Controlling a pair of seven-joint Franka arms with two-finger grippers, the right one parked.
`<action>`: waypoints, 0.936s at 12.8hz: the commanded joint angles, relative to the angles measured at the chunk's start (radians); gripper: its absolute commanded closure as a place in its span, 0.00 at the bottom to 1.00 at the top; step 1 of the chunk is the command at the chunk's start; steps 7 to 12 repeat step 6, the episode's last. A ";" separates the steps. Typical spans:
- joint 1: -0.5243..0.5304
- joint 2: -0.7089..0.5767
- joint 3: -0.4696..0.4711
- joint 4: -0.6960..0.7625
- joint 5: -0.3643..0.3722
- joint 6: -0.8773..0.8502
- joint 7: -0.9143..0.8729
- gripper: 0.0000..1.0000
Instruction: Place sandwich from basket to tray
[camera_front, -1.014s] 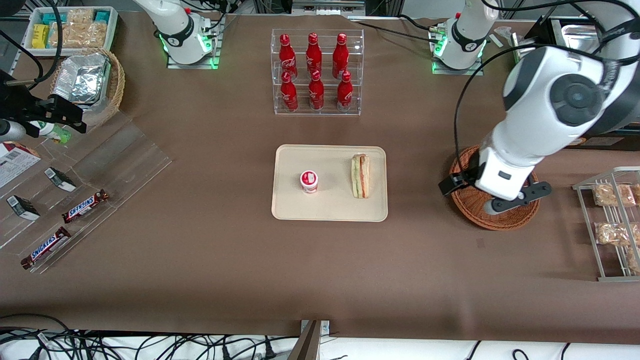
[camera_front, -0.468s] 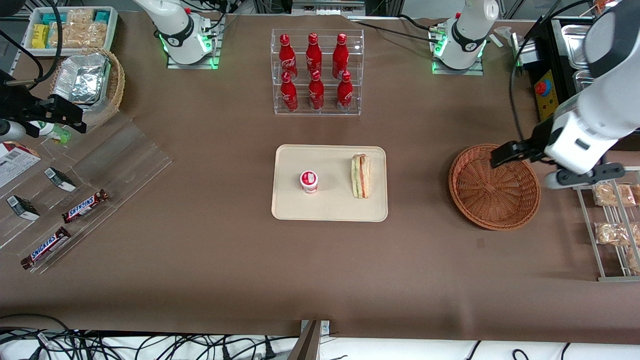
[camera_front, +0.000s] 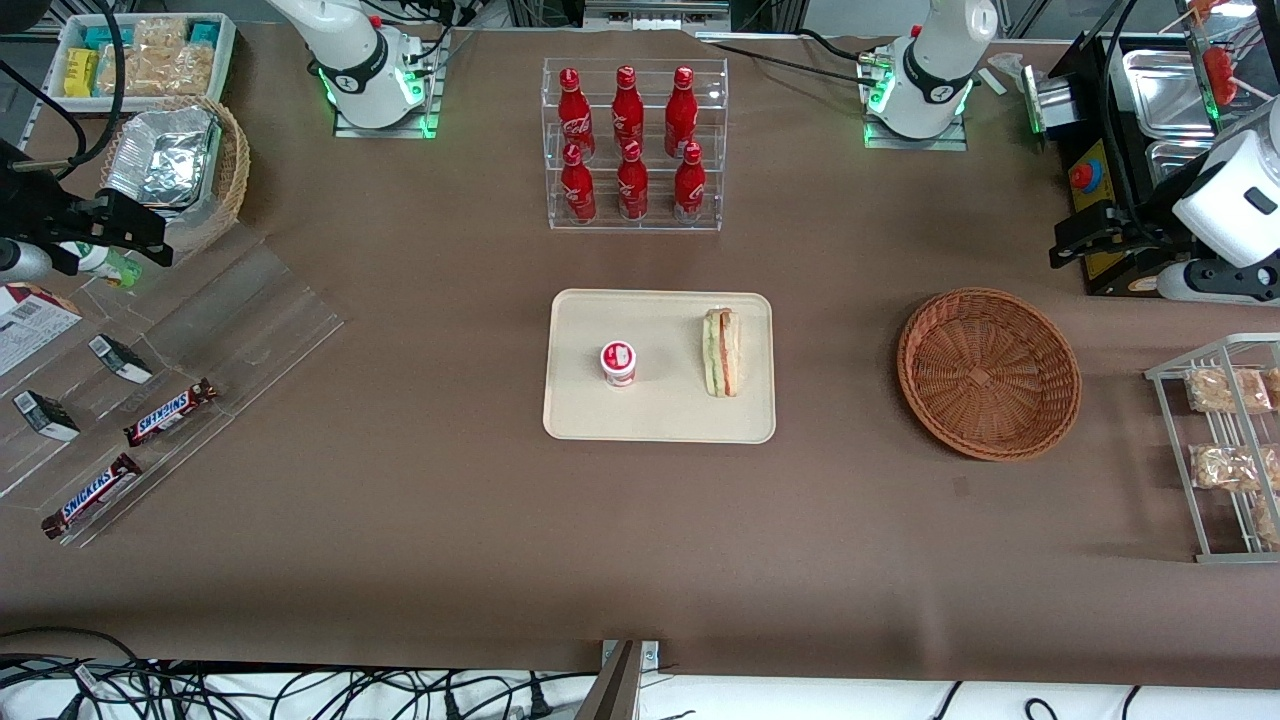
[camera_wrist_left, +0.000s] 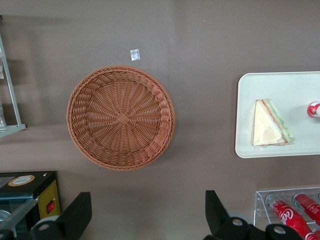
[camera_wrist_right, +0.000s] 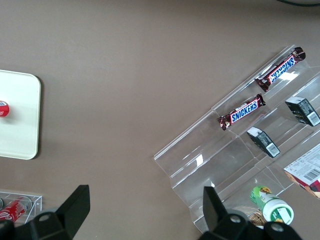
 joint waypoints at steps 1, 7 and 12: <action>-0.029 -0.018 0.026 -0.019 0.059 0.011 0.059 0.00; -0.042 -0.016 0.026 -0.033 0.095 0.047 0.059 0.00; -0.042 -0.016 0.026 -0.033 0.095 0.047 0.059 0.00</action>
